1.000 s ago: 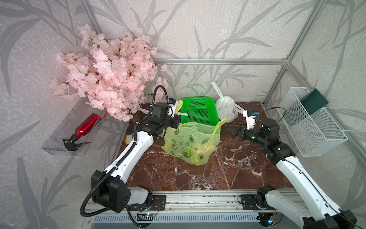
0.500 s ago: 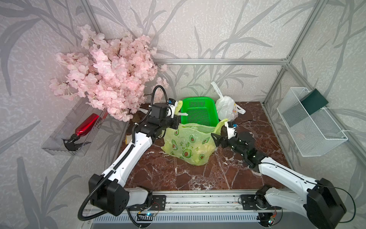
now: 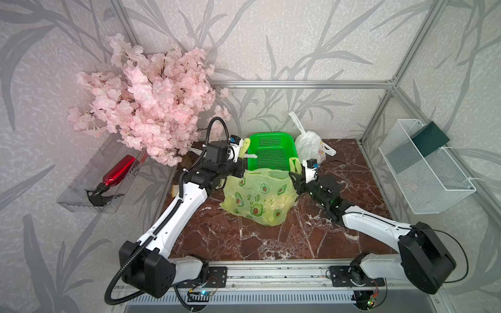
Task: Place the pears into plastic bags & tie knots
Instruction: Tie the plastic bag at the center of the board.
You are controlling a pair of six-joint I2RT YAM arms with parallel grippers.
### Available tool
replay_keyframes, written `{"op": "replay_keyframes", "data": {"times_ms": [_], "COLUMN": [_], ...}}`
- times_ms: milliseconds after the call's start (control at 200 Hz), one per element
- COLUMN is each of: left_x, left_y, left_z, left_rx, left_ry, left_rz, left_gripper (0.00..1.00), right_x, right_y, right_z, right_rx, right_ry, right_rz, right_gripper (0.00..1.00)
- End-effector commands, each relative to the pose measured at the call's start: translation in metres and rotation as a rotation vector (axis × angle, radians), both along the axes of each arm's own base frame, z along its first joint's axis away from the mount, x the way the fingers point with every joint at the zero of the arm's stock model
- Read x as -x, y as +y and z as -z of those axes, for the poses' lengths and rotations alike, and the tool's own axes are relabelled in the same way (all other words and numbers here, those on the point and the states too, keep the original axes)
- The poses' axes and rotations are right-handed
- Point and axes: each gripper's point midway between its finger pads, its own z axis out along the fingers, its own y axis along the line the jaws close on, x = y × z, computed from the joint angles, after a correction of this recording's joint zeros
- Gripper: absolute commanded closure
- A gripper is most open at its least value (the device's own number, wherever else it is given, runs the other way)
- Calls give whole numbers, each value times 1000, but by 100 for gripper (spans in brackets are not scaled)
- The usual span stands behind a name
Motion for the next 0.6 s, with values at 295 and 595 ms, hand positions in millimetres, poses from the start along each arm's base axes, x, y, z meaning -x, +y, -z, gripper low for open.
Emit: {"op": "replay_keyframes", "data": {"times_ms": [295, 595], "left_x": [68, 73], "left_y": [-57, -108], "left_z": [-16, 10], "left_rx": [112, 189], "left_ry": [215, 239], "left_rz": [389, 713], "left_gripper": [100, 95], "right_x": [60, 61], "right_y": [21, 49], "right_z": [-56, -48], "right_rx": [284, 451], "right_ry": [-18, -21], "right_rz": [-285, -381], "right_gripper": [100, 100]}}
